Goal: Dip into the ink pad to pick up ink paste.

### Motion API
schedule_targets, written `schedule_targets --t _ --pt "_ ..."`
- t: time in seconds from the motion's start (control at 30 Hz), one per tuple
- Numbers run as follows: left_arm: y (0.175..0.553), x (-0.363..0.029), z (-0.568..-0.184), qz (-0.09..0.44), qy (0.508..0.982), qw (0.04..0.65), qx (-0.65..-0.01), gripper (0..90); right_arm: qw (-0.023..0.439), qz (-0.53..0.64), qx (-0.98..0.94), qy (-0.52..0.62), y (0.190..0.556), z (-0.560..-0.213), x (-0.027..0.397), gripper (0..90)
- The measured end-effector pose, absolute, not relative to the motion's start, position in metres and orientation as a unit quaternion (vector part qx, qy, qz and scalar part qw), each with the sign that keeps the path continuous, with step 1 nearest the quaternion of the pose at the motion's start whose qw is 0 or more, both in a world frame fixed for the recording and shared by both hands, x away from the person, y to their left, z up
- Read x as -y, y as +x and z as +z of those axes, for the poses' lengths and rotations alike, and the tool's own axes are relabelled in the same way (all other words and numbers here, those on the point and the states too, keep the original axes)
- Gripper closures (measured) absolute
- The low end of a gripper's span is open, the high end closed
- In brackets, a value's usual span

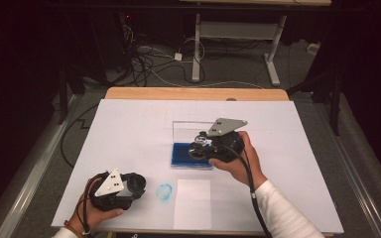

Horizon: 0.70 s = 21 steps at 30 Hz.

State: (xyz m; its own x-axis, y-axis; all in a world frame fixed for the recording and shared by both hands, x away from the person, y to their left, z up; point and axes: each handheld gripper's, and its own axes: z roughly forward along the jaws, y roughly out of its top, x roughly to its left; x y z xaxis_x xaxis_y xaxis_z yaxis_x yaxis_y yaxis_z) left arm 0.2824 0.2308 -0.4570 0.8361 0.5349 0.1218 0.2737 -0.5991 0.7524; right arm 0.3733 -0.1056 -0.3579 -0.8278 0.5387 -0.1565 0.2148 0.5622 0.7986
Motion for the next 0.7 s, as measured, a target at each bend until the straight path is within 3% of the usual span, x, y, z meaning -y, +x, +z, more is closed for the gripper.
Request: schedule_targets --t 0.7 --pt "0.283 -0.232 -0.458 0.164 0.879 0.385 -0.229 36.7 0.173 0.357 -0.887 0.238 0.413 -0.404 0.058 57.4"
